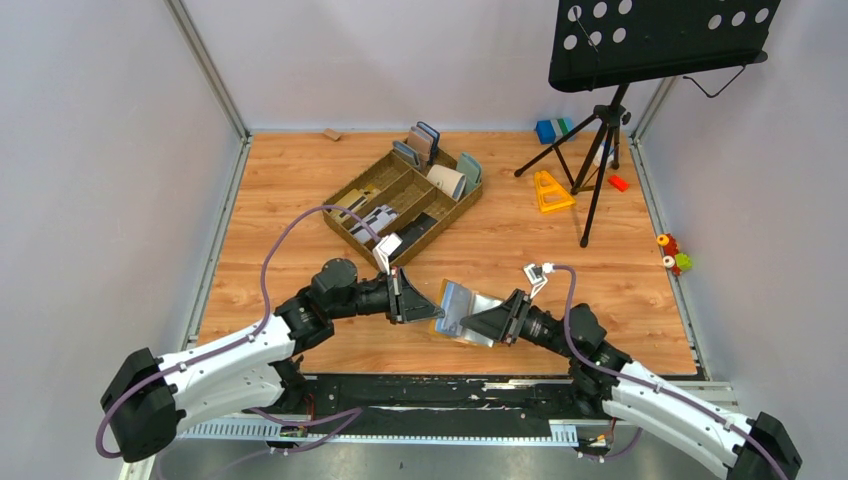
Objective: Take the credit cards out of the card holder
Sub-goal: Remove the credit card from the card holder.
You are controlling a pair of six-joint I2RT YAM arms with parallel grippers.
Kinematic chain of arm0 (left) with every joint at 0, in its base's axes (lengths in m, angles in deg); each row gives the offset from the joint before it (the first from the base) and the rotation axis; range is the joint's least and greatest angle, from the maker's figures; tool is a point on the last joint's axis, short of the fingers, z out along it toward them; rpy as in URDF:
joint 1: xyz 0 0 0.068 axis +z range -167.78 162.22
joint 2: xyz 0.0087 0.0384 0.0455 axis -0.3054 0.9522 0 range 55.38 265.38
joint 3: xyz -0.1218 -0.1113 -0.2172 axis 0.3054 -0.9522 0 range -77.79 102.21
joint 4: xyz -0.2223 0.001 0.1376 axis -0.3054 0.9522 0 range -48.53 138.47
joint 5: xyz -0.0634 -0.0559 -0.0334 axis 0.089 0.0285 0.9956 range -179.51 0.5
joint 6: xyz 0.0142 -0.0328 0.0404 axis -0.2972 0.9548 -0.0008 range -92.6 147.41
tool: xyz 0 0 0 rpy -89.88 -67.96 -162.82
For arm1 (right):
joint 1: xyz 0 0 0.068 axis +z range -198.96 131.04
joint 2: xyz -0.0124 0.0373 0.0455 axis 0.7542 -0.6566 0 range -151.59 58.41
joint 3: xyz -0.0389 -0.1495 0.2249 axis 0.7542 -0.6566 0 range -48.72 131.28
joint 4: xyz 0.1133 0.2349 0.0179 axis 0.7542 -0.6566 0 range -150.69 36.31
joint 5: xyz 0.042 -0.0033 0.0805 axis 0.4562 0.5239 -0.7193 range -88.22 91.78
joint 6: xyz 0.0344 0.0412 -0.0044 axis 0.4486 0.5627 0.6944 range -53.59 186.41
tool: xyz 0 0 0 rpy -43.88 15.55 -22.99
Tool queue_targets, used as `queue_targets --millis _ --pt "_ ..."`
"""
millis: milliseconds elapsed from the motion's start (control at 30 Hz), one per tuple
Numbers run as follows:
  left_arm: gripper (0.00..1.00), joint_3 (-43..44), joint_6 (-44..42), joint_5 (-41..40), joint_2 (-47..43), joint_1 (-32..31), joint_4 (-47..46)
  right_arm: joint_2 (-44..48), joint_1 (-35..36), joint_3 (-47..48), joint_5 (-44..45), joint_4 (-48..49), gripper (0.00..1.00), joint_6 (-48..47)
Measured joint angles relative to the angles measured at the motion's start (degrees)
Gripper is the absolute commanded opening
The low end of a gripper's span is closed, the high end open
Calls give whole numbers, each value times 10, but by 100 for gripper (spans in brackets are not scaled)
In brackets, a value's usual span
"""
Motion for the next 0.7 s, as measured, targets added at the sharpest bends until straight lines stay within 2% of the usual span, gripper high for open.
queue_targets --millis 233,700 --pt "0 0 16 11 -3 0 -43 54 -2 -15 8 18 31 3" --pt "0 -27 63 21 -13 4 -151 93 -2 -28 28 74 16 17"
